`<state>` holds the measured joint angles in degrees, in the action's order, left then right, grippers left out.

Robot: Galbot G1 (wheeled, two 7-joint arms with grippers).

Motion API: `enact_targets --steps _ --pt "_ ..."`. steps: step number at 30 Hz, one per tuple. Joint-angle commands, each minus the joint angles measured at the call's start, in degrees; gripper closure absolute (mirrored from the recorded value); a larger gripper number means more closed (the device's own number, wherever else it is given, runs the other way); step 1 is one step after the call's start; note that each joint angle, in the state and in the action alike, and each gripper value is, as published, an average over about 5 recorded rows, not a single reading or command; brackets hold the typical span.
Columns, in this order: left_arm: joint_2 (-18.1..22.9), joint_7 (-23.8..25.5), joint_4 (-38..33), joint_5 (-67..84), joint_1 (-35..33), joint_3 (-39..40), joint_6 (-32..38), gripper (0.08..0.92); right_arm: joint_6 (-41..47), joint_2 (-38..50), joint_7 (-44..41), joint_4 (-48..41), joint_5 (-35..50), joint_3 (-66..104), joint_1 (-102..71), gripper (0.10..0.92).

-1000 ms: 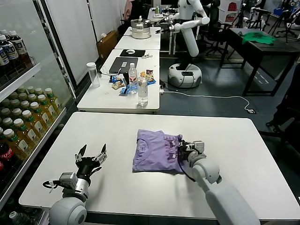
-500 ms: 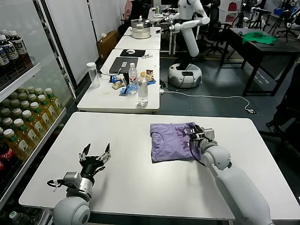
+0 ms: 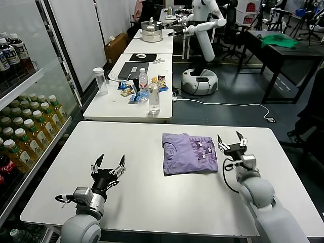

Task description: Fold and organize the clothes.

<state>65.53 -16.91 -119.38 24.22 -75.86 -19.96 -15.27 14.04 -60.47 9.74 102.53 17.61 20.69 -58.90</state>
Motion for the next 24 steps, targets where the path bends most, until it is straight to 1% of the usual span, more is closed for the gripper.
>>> enact_targets --steps 1,5,9,17,24 --pt "-0.34 0.73 -1.96 -0.51 -0.8 0.06 0.35 0.177 -4.47 -2.85 -1.17 20.31 -1.56 14.8 -25.46 0.216" --pt "-0.56 1.08 -3.19 -0.54 -1.84 -0.36 0.63 0.177 -4.65 -4.17 -3.93 21.93 -1.76 16.77 -29.99 0.204" --pt "-0.64 1.51 -4.18 -0.6 -2.92 -0.67 1.01 0.177 -4.61 -5.32 -5.27 21.98 -2.2 17.29 -30.93 0.203" --pt "-0.63 2.17 -4.65 -0.7 -4.03 -0.57 1.3 0.177 -5.03 -7.6 -4.84 21.65 -4.12 16.74 -30.12 0.203" --pt "-0.74 2.57 -4.57 -0.82 -3.81 -0.17 1.33 0.177 -6.27 -8.75 -4.21 22.14 -8.51 16.18 -30.18 0.203"
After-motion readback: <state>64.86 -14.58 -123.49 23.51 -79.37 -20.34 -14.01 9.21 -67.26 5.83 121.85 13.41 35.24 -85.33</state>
